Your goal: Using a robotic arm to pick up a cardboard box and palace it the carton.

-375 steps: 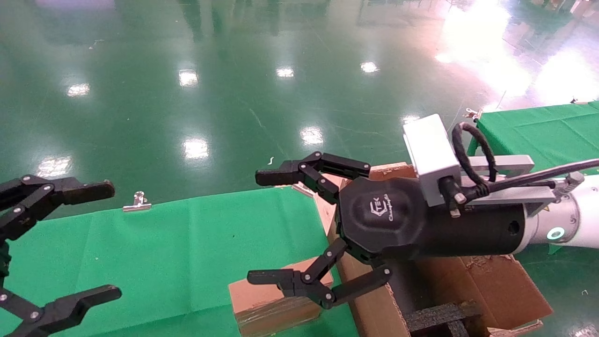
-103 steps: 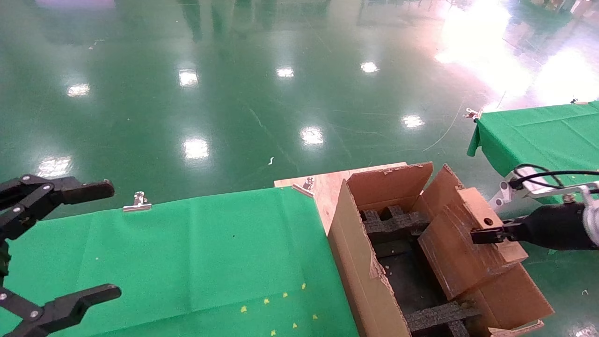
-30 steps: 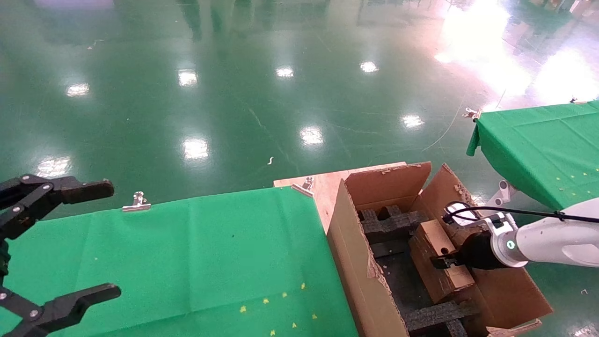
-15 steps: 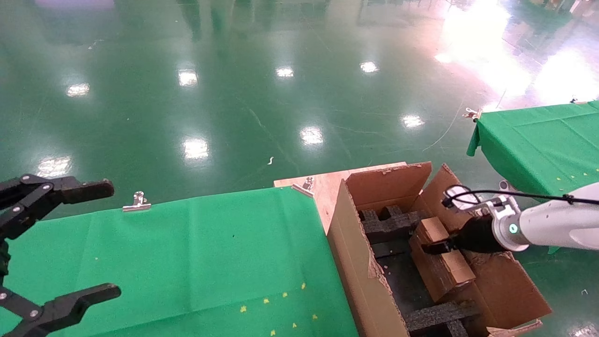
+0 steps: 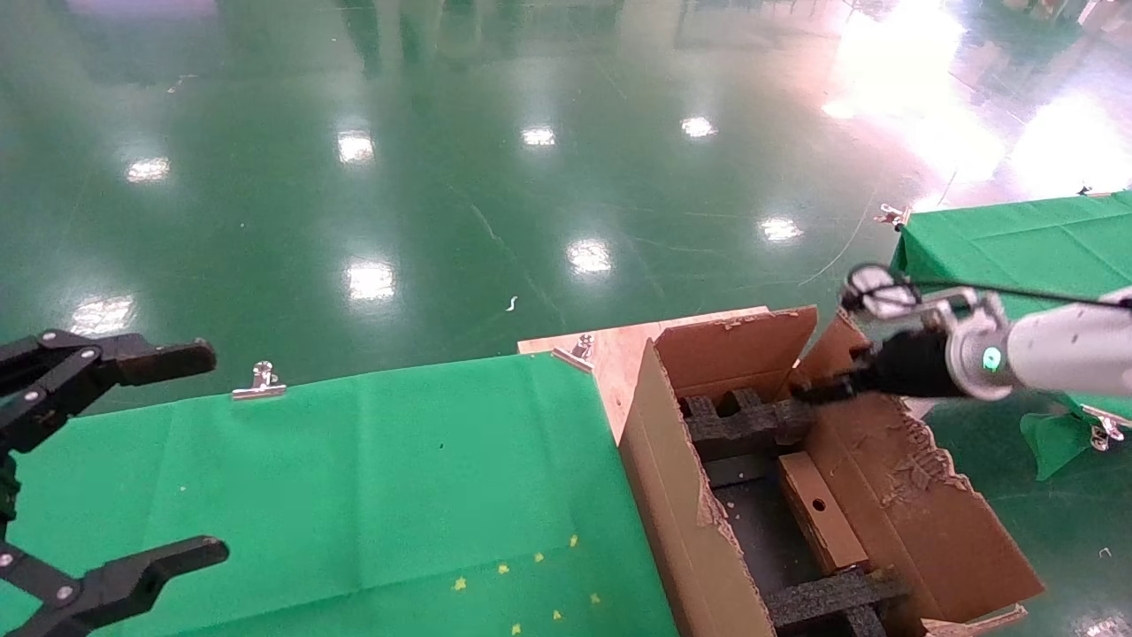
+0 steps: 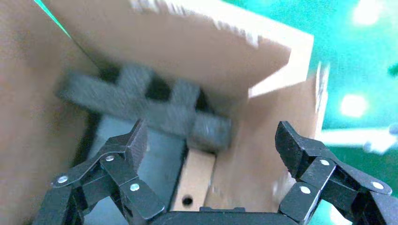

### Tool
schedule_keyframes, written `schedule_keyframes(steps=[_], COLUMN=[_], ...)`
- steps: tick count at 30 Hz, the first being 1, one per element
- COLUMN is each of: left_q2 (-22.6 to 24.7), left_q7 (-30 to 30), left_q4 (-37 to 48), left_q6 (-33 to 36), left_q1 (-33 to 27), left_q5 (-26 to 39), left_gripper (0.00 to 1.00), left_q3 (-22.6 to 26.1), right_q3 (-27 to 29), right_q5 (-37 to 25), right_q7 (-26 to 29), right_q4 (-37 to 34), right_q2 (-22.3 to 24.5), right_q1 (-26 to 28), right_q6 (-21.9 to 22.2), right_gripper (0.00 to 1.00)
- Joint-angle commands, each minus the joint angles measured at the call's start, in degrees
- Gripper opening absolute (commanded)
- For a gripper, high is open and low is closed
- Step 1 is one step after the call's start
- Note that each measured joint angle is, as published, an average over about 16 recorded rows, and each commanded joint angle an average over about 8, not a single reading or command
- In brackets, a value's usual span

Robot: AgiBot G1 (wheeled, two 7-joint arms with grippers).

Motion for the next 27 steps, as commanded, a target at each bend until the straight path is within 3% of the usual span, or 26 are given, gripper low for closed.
schedule_keyframes(steps=[1, 13, 18, 27], left_q2=[0.00, -0.01, -0.02, -0.02], left_q7=[0.00, 0.01, 0.01, 0.01], left_q4=[0.00, 0.01, 0.02, 0.02], left_q6=[0.00, -0.01, -0.03, -0.02], left_q1=[0.00, 0.00, 0.01, 0.00], left_q5=[0.00, -0.02, -0.04, -0.04], left_gripper=[1.00, 1.00, 1.00, 1.00], left_q3=[0.00, 0.01, 0.01, 0.01], right_q3=[0.13, 7.13, 8.57, 9.27], right_q5=[-0.88, 7.68, 10.30, 9.25], right_q7=[0.05, -8.50, -9.83, -9.45], right_q4=[2.17, 21.02, 23.22, 22.06], right_q2=[0.71, 9.06, 10.23, 9.40], right_q1=[2.14, 9.63, 10.31, 8.89], right_q6=[0.16, -8.81, -11.39, -10.78], right_gripper=[1.00, 1.00, 1.00, 1.00])
